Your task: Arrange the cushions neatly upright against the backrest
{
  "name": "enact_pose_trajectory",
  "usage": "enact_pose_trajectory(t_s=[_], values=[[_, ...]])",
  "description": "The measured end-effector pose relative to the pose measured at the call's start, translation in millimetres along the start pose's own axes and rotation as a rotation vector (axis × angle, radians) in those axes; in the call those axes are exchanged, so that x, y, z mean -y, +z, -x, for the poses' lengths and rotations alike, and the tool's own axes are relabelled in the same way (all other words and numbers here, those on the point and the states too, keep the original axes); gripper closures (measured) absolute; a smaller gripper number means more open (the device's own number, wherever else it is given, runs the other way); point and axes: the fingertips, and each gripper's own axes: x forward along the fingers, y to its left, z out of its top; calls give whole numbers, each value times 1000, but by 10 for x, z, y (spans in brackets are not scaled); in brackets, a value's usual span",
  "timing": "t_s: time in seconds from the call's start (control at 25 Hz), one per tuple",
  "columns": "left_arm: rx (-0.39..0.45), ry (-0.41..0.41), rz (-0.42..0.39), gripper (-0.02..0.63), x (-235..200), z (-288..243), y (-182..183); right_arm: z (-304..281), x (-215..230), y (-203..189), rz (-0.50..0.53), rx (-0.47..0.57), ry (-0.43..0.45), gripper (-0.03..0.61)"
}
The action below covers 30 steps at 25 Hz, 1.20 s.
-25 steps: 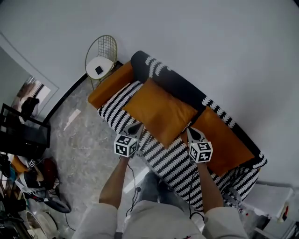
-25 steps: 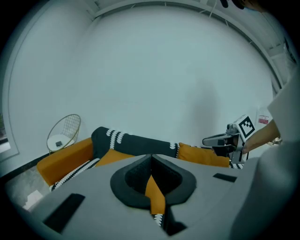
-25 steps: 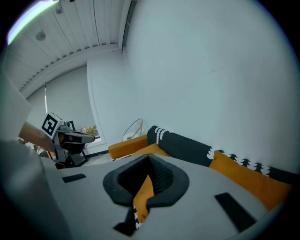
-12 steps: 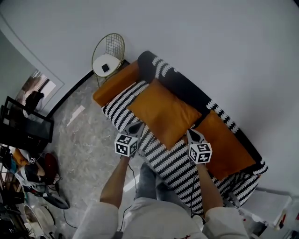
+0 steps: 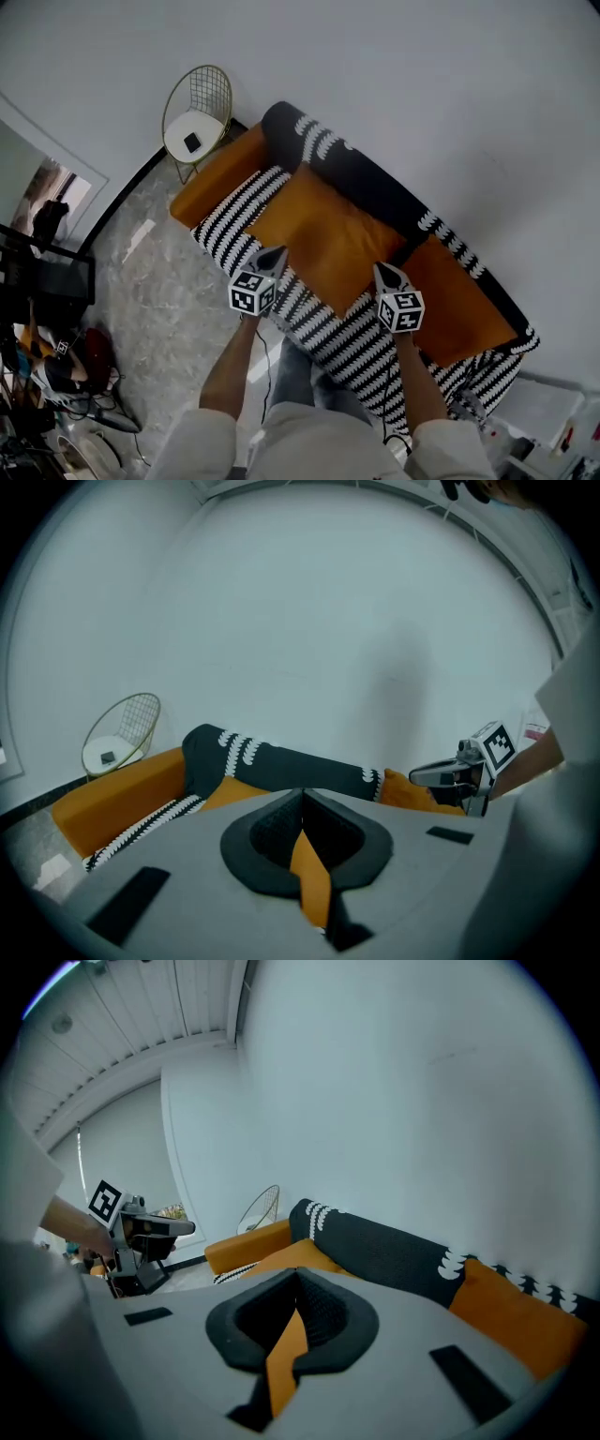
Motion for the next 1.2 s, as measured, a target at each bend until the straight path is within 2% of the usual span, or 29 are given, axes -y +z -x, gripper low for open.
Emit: enact_pose_trajectory(t_s=[0.44, 0.72, 1.2], values=[[-97, -33, 15, 583, -1083, -1097, -235, -1310, 422, -237, -68, -63, -50, 549], [-152, -69, 12, 583, -1452, -1478, -256, -1634, 596, -300, -89, -117, -94, 549], [-291, -83, 75, 583, -1712, -1944, -1057, -1743, 787, -1310, -235, -271, -174, 549]])
